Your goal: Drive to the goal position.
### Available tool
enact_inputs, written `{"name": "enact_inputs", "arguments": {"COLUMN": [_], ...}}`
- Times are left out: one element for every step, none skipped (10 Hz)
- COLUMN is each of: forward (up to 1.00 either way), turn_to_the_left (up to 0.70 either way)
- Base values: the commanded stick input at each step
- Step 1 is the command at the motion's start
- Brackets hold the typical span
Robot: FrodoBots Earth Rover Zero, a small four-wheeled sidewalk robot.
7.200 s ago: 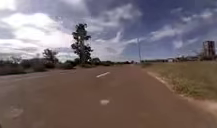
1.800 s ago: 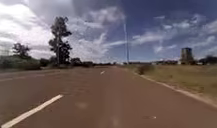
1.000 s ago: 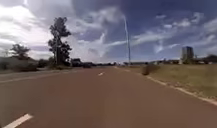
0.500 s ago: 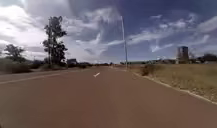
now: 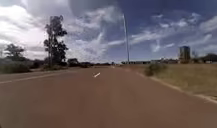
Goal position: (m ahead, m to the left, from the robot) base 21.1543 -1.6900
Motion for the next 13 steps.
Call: {"name": "enact_inputs", "arguments": {"forward": [1.00,1.00,1.00,1.00,1.00,1.00,1.00,1.00,1.00,1.00,1.00,1.00,1.00], "turn_to_the_left": [0.00,0.00,0.00,0.00,0.00,0.00,0.00,0.00,0.00,0.00,0.00,0.00,0.00]}}
